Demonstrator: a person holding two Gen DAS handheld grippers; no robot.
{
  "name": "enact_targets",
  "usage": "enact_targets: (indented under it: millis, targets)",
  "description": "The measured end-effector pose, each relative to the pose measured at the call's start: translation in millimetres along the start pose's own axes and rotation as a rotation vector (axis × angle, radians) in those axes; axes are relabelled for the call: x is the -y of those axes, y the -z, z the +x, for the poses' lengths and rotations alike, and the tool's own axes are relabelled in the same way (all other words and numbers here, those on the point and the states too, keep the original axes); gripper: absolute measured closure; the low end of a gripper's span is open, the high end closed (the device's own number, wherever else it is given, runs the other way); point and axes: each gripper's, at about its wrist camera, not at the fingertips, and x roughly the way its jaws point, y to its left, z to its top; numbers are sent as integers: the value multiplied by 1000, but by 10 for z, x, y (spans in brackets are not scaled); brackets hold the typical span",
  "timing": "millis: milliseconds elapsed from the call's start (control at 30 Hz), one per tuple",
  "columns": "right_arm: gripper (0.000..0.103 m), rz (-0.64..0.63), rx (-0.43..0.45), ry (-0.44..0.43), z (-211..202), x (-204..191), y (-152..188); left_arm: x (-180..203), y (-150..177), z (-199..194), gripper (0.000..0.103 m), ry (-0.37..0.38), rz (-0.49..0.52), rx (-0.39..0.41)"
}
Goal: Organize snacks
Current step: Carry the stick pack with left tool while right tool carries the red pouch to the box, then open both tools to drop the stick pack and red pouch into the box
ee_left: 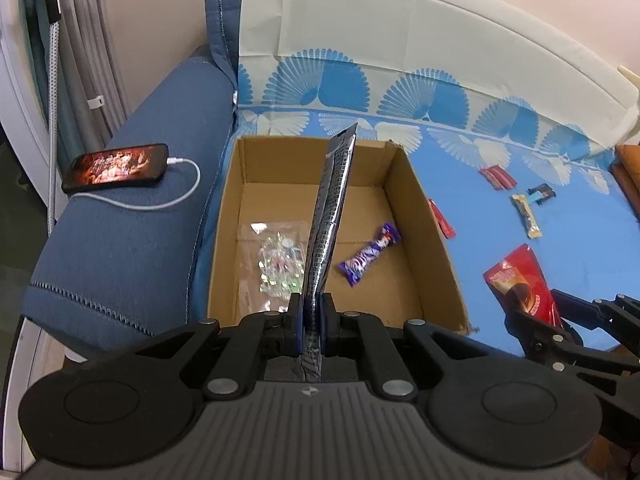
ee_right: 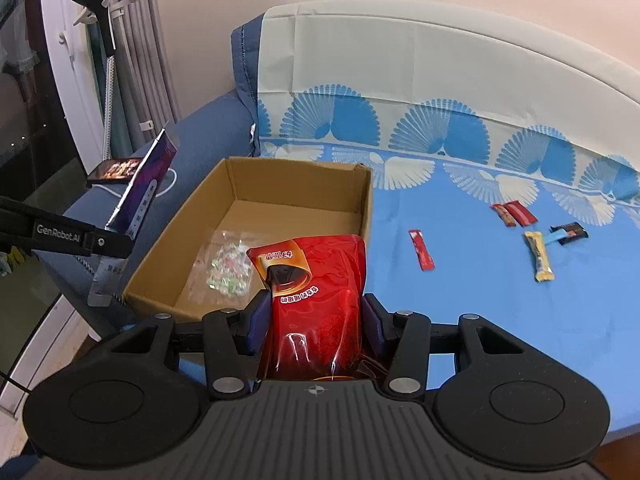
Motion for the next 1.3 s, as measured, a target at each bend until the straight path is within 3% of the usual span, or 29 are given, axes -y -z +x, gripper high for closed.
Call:
enact_targets:
  millis: [367,700,1300]
  targets:
    - [52,2,2,-34,542,-68,-396,-79,-400,447,95,-23,3,-8]
    - [52,54,-41,-51,1206,-17,-681,-163,-634,1107,95,-41,7,-79]
    - [50,87,-144,-52,2139,42,-657,-261,-692,2023,94,-100,27,-199]
